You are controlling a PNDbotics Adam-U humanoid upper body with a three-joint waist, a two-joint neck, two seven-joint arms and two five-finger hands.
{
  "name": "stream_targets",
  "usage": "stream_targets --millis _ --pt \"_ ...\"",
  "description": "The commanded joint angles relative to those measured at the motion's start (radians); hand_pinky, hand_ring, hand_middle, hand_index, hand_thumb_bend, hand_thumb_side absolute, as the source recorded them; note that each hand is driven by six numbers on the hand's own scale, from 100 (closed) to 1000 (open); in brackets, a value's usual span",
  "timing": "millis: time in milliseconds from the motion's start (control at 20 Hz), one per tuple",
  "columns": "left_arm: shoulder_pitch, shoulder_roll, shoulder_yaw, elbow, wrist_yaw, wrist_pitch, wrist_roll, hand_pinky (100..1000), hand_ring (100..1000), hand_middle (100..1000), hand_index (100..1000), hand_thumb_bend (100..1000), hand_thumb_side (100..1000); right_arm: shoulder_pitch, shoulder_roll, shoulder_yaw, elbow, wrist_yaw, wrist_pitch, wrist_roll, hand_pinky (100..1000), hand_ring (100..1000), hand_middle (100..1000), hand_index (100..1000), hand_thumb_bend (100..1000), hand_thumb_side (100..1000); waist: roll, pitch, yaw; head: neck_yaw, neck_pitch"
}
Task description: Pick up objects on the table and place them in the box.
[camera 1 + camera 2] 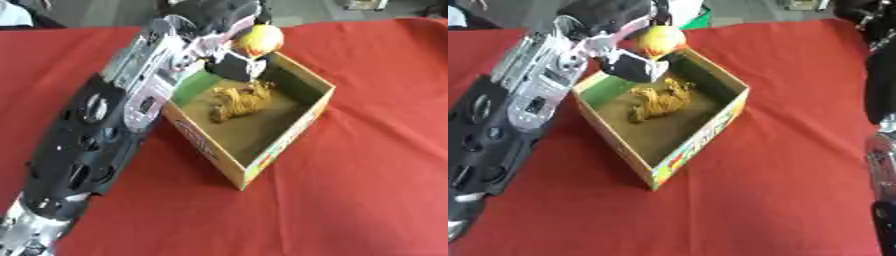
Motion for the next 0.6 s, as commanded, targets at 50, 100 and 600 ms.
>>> stream_targets --millis 50,100,600 --pt "-0.013 -0.008 -0.007 0.048 0.018 -0.001 -0.037 509 608 560 495 100 254 -0.017 -0.024 -0.006 -0.020 -0.003 -0.004 0.000 750 673 524 793 100 637 -0.001 -0.013 -0.003 0.000 -0.006" --pt "-0.011 -0.012 -0.010 0.067 0.022 -0.004 -0.054 510 609 562 499 100 253 -0.017 -0.023 -0.006 -0.020 -0.003 -0.004 0.000 750 673 524 793 100 636 -0.001 -0.012 -0.003 0.000 -0.007" --pt "-0.010 -0.023 -0.004 0.131 0.027 -0.014 -0.151 614 760 723 788 100 676 -0.019 -0.019 -0.006 -0.020 -0.002 -0.001 -0.001 750 673 523 793 100 633 -0.002 -0.005 -0.003 0.004 -0.010"
